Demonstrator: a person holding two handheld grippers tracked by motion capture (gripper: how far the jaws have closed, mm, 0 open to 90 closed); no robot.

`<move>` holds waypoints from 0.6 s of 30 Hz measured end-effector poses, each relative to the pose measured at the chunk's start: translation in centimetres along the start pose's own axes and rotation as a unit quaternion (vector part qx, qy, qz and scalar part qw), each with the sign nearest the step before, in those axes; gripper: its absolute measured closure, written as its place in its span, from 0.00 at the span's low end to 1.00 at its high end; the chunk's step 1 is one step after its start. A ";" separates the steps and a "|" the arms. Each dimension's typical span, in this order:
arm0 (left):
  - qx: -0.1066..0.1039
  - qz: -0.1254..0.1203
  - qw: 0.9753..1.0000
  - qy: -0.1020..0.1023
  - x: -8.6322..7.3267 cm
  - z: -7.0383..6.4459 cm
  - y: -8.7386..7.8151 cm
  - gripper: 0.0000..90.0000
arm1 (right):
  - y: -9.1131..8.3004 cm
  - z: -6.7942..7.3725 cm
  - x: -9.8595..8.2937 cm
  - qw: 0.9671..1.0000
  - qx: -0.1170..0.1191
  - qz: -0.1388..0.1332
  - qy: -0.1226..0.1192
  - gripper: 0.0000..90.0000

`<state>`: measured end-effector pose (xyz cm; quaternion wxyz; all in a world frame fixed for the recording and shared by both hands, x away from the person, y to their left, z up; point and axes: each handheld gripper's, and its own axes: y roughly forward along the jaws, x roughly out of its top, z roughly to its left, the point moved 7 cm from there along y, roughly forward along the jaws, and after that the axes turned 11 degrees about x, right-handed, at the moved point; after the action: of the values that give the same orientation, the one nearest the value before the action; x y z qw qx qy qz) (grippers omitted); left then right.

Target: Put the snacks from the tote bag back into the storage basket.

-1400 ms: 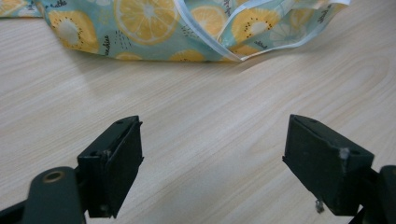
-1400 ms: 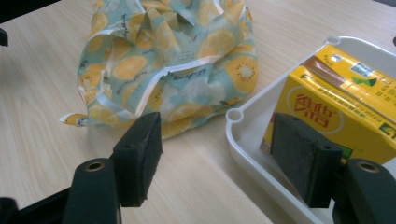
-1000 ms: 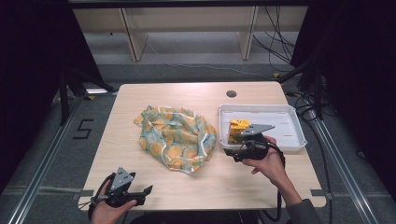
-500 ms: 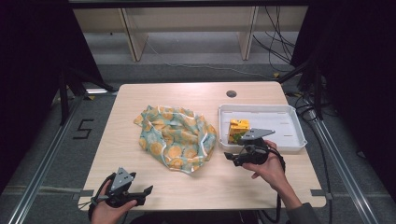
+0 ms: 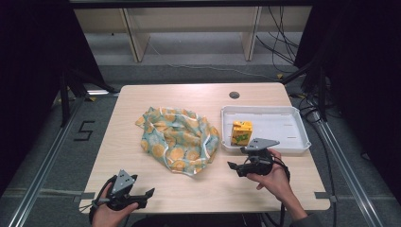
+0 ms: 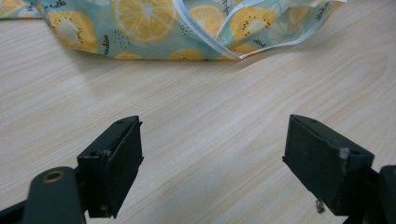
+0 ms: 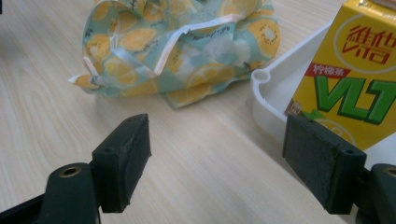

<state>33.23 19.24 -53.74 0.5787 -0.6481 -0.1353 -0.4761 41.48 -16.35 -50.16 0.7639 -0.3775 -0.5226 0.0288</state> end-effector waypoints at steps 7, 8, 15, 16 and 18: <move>0.000 -0.002 1.000 -0.001 0.0 0.0 0.0 0.21 | -0.2 0.6 -1.2 1.000 -0.005 0.004 0.012 0.26; 0.000 -0.003 1.000 -0.001 0.0 0.0 0.0 0.21 | -0.3 0.4 -1.3 1.000 -0.007 0.005 0.001 0.26; 0.001 -0.003 1.000 0.000 0.0 -0.1 0.0 0.21 | -0.7 0.4 -2.7 1.000 -0.012 0.009 0.008 0.25; 0.001 -0.003 1.000 0.000 0.0 -0.1 0.0 0.21 | -0.8 0.5 -2.9 1.000 -0.013 0.010 0.013 0.25; 0.000 -0.008 1.000 -0.004 0.0 -0.1 0.1 0.21 | -1.0 0.6 -3.2 1.000 -0.015 0.013 0.012 0.24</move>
<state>33.26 19.11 -53.80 0.5739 -0.6490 -0.1427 -0.4786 39.16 -18.10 -51.99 0.7640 -0.3957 -0.5090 0.0261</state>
